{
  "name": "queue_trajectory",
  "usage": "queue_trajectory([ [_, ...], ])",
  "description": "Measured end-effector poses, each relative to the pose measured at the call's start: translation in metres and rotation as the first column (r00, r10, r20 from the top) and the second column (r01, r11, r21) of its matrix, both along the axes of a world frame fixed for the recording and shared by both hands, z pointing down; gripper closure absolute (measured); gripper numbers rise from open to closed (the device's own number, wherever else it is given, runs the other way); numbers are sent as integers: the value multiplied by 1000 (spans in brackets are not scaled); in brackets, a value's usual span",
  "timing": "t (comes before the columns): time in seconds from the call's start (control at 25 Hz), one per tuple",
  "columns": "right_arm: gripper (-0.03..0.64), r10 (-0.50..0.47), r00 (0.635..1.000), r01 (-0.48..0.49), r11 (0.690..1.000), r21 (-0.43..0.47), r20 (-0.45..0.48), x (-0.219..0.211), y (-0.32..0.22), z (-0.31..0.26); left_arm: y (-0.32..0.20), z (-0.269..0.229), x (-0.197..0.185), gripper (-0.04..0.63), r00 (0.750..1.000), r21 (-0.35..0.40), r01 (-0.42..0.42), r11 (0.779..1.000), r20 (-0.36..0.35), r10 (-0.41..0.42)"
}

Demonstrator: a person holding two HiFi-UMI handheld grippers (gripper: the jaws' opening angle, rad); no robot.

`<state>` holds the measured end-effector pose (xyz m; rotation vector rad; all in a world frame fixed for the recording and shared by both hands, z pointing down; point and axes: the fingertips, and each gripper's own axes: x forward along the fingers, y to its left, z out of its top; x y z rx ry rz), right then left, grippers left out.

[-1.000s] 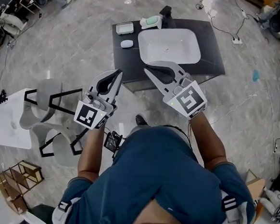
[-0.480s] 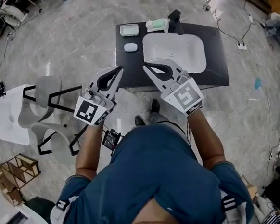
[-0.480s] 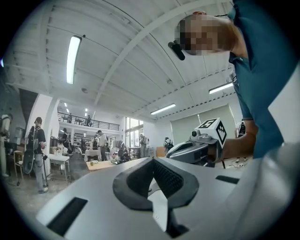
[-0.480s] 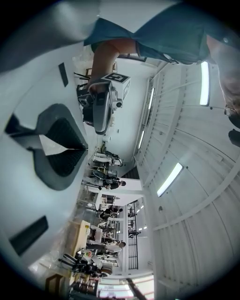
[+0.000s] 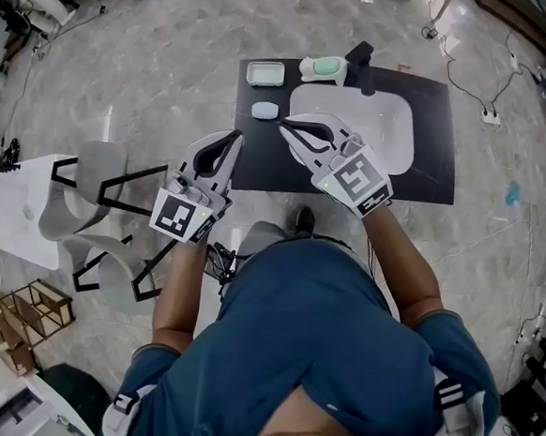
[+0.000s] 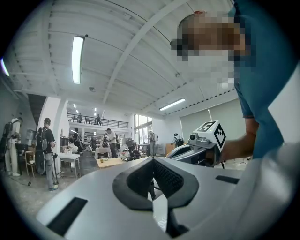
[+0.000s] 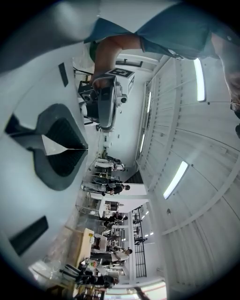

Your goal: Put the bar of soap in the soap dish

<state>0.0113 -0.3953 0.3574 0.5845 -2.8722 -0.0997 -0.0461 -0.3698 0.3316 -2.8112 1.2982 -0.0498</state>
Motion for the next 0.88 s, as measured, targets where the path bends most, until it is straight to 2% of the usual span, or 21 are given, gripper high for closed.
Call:
queue_trajectory([
  [0.32,601,-8,1000,6,998,-60,-27,-19,-48,39,-39,19,-18,592,1000,-28,26,999,-9,-26],
  [0.88,600,-30,989,6,987,-162,-144,-69,-120,138,-101,52,-51,592,999,-103,-22,994,-25,20],
])
